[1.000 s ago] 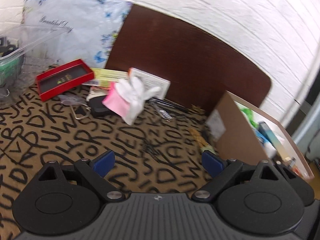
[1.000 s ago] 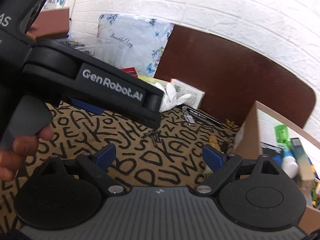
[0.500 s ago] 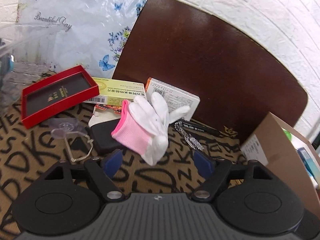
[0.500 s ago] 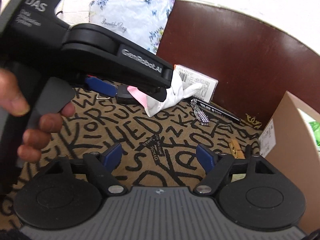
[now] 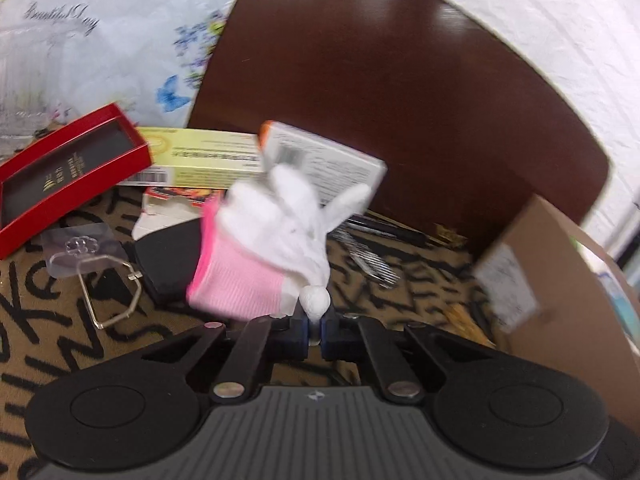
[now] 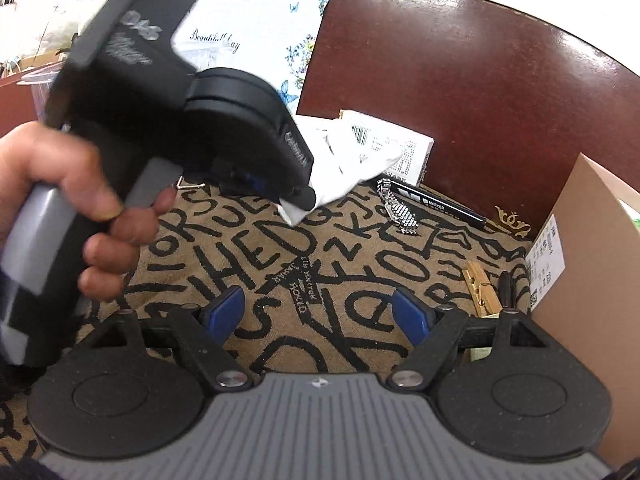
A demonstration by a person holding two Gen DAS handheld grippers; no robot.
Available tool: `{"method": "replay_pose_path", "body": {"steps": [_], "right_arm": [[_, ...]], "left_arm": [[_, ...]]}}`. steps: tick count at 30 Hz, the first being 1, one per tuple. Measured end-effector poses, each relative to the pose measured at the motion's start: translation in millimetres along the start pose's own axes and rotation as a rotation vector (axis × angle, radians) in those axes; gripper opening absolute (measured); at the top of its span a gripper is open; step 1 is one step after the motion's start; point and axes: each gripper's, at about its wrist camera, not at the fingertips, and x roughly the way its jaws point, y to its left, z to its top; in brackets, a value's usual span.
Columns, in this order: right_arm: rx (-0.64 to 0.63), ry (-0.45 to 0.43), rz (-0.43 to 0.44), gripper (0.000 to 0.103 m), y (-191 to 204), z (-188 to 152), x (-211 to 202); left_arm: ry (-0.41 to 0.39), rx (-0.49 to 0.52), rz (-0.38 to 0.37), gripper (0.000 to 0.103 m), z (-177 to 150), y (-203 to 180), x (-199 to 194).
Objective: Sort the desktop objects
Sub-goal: 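Close the left gripper on the white-and-pink glove fingertip and lift, then carry the glove into the cardboard box and open the left gripper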
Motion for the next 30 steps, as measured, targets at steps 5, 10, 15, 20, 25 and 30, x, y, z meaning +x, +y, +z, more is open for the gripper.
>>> {"method": "replay_pose_path", "body": {"steps": [5,10,15,20,25,30], "right_arm": [[-0.004,-0.02,0.018,0.078,5,-7,-21],[-0.009,-0.041,0.037,0.078,14,-22,-55],[-0.024,-0.063,0.074,0.078,23,-37,-89],[-0.068,-0.049,0.101,0.058,35,-50,-107],[-0.072,-0.018,0.133,0.024,41,-59,-119],[-0.07,-0.005,0.142,0.013,41,-68,-131]], "left_arm": [[0.018,0.041,-0.071,0.002,-19,-20,-43],[0.077,0.067,-0.129,0.002,-56,-41,-80],[0.132,0.043,-0.187,0.003,-90,-56,-107],[0.168,0.066,-0.224,0.003,-109,-68,-128],[0.152,0.067,-0.196,0.008,-115,-70,-140],[0.148,0.035,-0.088,0.061,-121,-65,-141]]}}
